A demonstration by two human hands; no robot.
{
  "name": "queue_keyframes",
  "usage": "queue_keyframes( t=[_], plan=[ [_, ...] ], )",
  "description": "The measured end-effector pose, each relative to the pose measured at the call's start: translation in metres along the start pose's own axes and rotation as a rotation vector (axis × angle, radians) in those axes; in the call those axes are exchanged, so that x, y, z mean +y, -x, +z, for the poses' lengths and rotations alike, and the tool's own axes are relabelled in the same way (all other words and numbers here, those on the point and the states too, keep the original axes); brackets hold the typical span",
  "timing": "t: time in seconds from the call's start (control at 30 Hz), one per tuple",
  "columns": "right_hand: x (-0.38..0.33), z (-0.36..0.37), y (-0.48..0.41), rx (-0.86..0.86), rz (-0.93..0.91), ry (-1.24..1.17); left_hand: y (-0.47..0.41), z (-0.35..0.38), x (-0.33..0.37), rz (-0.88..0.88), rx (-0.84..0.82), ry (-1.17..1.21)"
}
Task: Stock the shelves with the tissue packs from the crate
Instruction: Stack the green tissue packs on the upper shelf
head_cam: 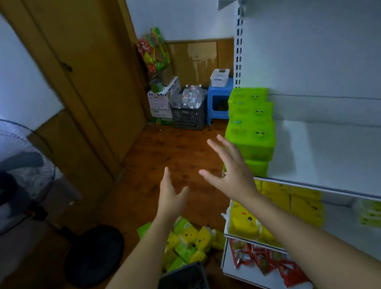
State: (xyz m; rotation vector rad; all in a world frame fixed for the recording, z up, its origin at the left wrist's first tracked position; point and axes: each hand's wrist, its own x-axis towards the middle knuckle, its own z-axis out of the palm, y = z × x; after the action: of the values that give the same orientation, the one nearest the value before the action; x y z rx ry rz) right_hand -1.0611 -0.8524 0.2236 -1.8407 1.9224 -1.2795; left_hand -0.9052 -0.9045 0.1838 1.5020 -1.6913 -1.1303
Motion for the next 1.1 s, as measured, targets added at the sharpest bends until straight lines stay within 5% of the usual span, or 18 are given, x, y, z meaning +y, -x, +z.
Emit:
queue_keyframes(
  t=[0.27, 0.6, 1.1],
  plan=[
    [-0.04, 0.129, 0.053, -0.544, 0.151, -0.077, 0.03, -0.128, -0.12, -0.263, 0.097, -0.076],
    [-0.082, 0.306, 0.106, -0.671, 0.426, -0.15, 0.034, -0.235, -0.247, -0.324, -0.063, -0.187],
    [0.088, 0.526, 0.313, -0.973, 0.945, -0.163, 0.043, -0.095, -0.586, -0.641, -0.344, -0.282]
  ],
)
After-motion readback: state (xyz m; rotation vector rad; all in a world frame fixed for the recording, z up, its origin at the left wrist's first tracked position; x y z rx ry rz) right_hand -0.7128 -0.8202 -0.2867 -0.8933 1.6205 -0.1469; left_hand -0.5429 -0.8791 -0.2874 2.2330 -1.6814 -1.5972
